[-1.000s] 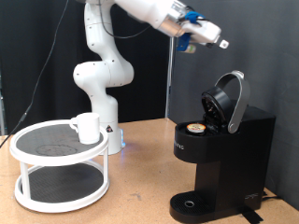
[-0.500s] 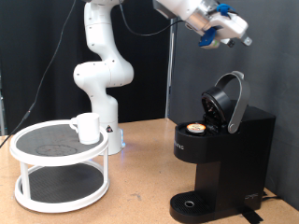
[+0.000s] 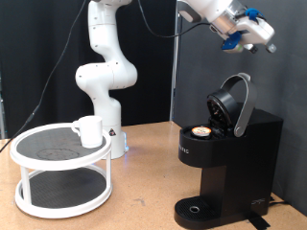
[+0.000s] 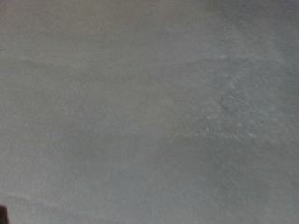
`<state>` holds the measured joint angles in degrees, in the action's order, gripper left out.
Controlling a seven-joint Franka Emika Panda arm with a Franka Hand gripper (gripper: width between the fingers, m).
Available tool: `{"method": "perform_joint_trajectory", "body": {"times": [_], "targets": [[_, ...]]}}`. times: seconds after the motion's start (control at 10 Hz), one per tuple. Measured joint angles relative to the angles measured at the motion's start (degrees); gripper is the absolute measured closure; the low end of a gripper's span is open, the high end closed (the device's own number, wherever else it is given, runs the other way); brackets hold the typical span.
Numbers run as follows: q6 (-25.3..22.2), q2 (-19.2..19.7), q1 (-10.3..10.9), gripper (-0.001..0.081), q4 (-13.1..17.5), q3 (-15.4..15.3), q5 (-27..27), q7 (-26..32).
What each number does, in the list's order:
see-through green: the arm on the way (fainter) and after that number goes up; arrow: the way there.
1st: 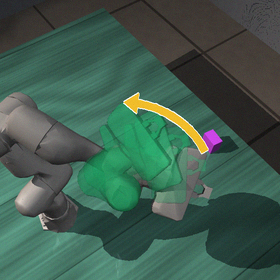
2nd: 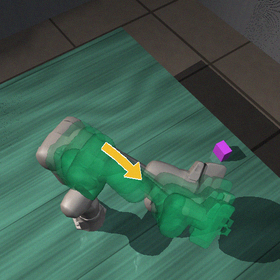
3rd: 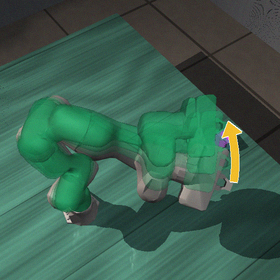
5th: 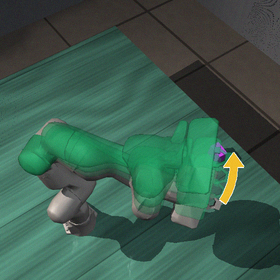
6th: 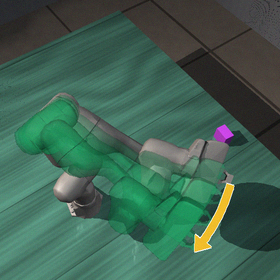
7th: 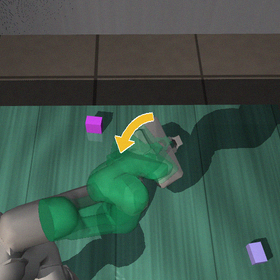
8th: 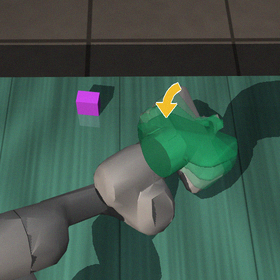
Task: Make a cup of coffee with the keurig machine
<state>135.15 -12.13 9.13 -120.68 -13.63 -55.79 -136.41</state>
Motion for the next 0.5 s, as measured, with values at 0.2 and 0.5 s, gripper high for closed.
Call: {"method": "perform_joint_trajectory", "body": {"times": [0.2, 0.5], "targets": [[1.1, 1.4, 0.0, 0.0072, 0.5, -0.5, 0.1, 0.0], [0.8, 2.1, -0.5, 0.0072, 0.3, -0.3, 1.8, 0.3]]}}
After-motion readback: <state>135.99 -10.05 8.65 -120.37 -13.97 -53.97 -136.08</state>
